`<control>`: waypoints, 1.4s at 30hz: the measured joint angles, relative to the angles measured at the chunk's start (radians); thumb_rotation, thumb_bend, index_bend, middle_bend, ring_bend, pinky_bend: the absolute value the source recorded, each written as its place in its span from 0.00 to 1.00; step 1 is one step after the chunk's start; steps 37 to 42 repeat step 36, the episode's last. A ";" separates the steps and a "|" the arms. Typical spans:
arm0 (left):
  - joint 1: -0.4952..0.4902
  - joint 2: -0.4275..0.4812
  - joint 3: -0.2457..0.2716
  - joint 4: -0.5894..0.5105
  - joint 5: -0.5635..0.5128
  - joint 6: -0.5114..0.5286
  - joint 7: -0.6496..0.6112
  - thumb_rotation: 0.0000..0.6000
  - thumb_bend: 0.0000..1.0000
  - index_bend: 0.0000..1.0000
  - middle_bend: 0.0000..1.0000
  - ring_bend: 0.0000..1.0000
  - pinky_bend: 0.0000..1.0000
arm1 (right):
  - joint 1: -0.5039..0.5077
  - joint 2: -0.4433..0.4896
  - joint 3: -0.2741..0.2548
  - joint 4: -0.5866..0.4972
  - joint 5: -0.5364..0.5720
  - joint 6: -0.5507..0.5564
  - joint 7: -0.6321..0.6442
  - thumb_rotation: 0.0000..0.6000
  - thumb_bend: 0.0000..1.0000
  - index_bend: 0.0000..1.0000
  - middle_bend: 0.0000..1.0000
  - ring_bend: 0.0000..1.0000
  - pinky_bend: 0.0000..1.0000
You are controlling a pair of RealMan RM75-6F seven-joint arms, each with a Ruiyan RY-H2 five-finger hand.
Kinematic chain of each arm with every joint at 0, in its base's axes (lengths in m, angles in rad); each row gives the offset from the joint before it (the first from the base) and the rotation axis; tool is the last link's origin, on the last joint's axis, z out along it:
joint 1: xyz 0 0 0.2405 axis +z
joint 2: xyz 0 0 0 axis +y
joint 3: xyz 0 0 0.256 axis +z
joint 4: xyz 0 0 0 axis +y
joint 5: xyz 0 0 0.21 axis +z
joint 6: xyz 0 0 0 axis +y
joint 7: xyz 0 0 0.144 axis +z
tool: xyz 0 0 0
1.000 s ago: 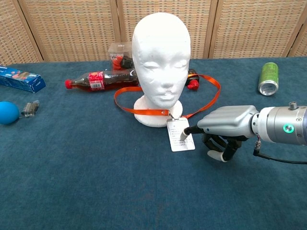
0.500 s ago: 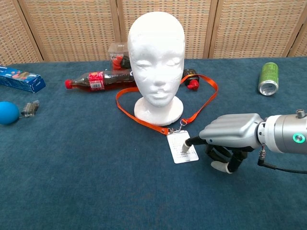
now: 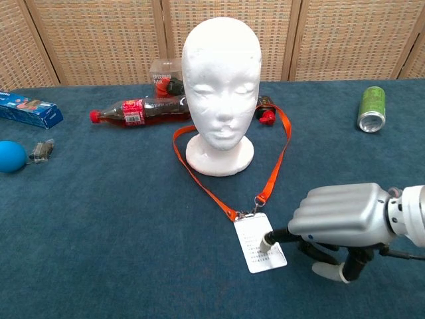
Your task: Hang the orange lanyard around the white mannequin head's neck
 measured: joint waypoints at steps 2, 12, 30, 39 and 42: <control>0.002 -0.001 -0.001 -0.001 -0.002 0.000 0.003 1.00 0.00 0.00 0.00 0.00 0.00 | -0.002 0.010 -0.018 -0.022 -0.031 0.001 -0.011 1.00 0.72 0.26 0.73 0.64 0.80; 0.007 -0.003 -0.004 -0.002 0.001 0.002 0.012 1.00 0.00 0.00 0.00 0.00 0.00 | -0.017 0.068 -0.048 -0.072 -0.252 0.084 0.028 1.00 0.73 0.26 0.74 0.64 0.80; 0.077 0.005 0.034 -0.014 0.116 0.107 -0.008 1.00 0.00 0.00 0.00 0.00 0.00 | -0.268 0.329 -0.008 0.119 -0.428 0.700 0.387 1.00 0.10 0.05 0.37 0.30 0.42; 0.122 0.014 0.062 -0.015 0.162 0.148 -0.035 1.00 0.00 0.00 0.00 0.00 0.00 | -0.457 0.302 0.042 0.168 -0.284 0.874 0.375 1.00 0.00 0.00 0.00 0.00 0.00; 0.122 0.014 0.062 -0.015 0.162 0.148 -0.035 1.00 0.00 0.00 0.00 0.00 0.00 | -0.457 0.302 0.042 0.168 -0.284 0.874 0.375 1.00 0.00 0.00 0.00 0.00 0.00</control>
